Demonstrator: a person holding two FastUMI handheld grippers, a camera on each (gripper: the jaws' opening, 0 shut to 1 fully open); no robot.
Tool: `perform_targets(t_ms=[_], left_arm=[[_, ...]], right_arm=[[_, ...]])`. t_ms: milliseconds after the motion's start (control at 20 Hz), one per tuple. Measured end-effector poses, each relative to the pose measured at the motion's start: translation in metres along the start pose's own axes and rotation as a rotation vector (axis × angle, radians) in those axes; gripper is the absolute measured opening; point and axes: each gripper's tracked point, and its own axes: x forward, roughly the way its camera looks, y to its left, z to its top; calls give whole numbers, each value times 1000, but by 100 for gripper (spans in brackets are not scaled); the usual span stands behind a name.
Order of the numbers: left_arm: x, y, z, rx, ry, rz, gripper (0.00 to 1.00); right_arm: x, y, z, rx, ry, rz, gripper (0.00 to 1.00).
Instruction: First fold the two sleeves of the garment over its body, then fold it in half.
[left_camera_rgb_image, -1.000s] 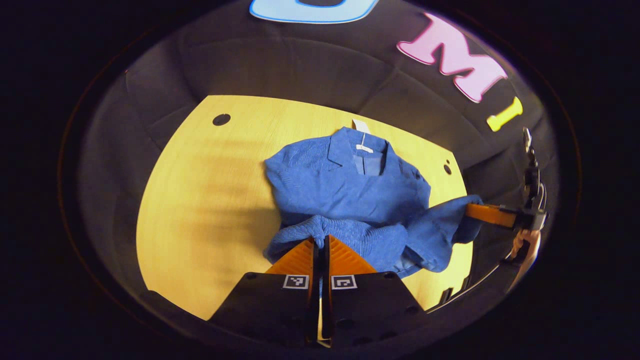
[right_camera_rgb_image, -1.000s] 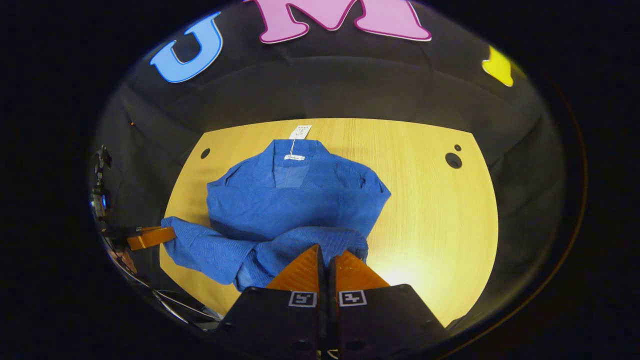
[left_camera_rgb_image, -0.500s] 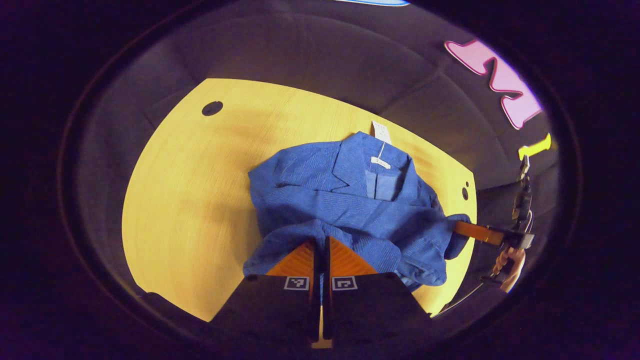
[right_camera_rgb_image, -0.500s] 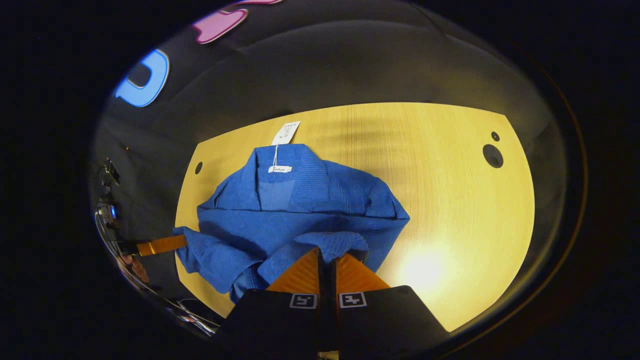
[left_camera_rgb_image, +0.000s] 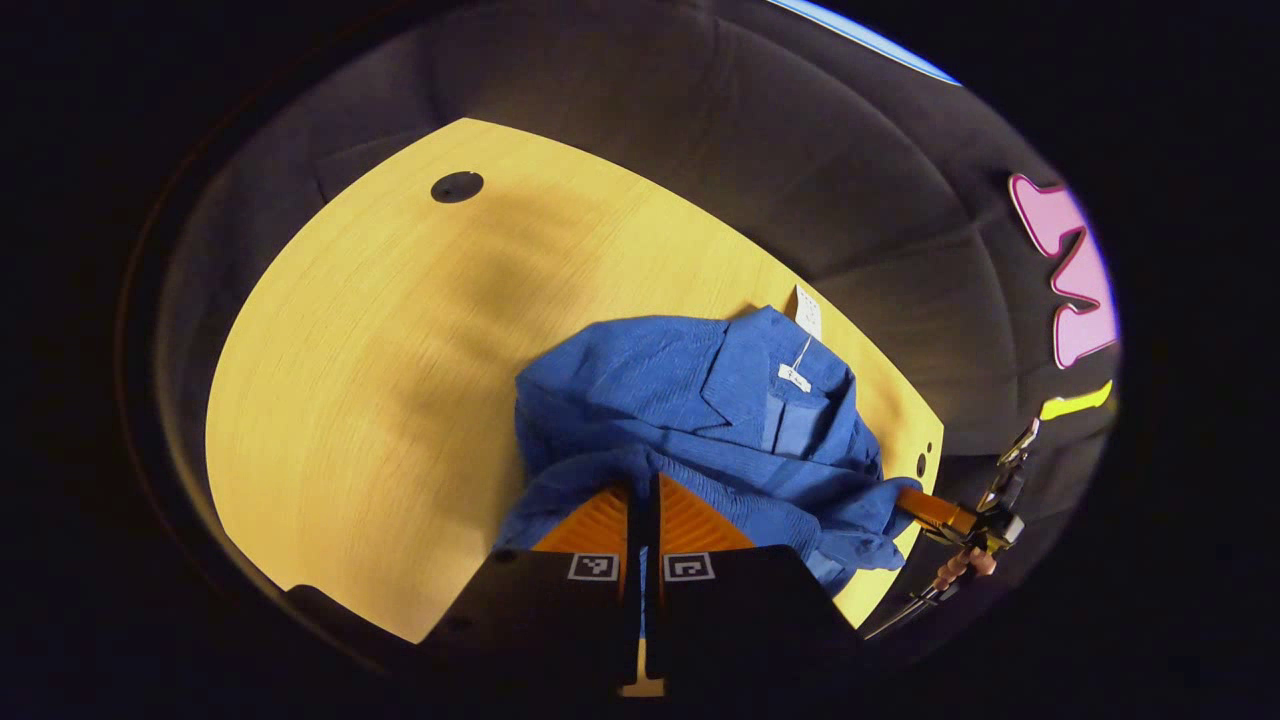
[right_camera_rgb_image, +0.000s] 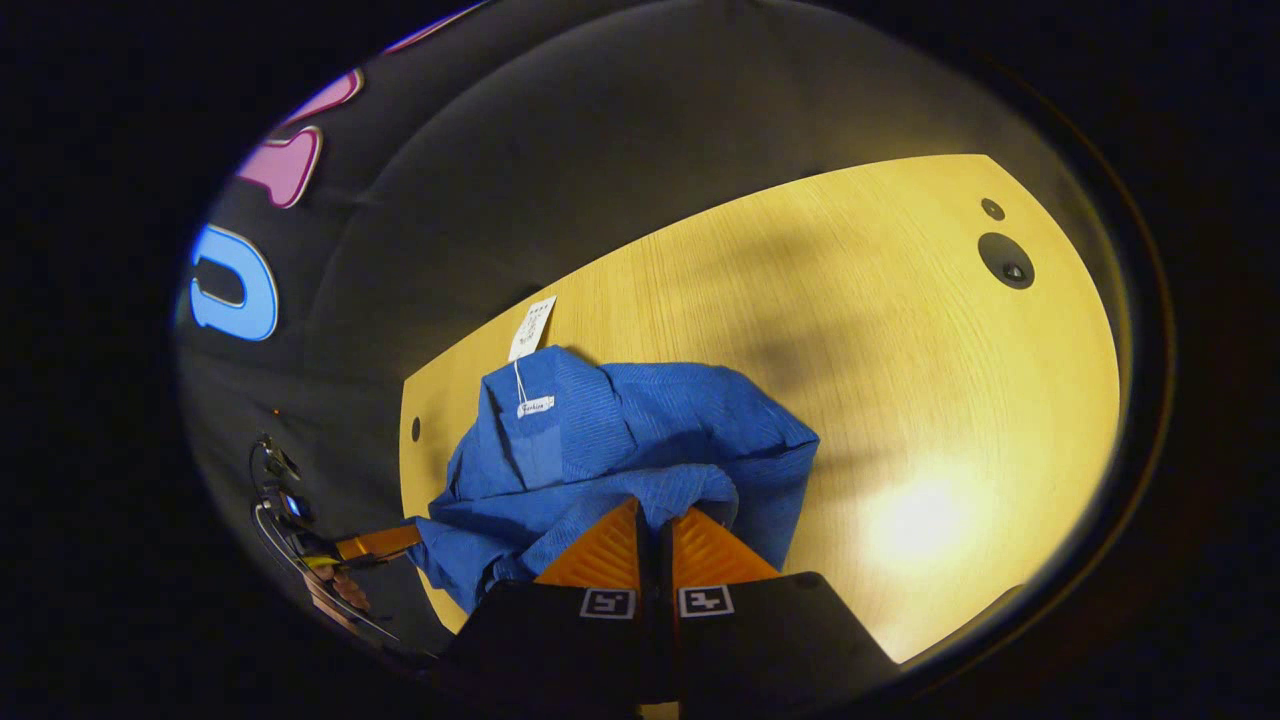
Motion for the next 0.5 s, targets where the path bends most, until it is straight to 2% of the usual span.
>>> perform_targets(t_ms=[100, 300, 350, 400, 450, 500], left_arm=[[1, -1, 6, -11, -29, -18, 0], [6, -3, 16, -46, -87, -44, 0], [4, -5, 18, -72, -93, -60, 1], [-1, -2, 25, -108, -118, -60, 5], [-4, 2, 36, -149, -156, -75, 5], [-9, 13, 42, -182, -183, -50, 22]], right_arm=[[-7, -5, 8, 15, -28, 16, 1], [-28, 3, 32, -101, -135, 48, 0], [-28, 7, 34, -115, -142, 48, 6], [-29, 6, 40, -124, -162, 31, 7], [-33, 12, 51, -125, -198, 39, 11], [-33, 13, 64, -124, -244, 32, 22]])
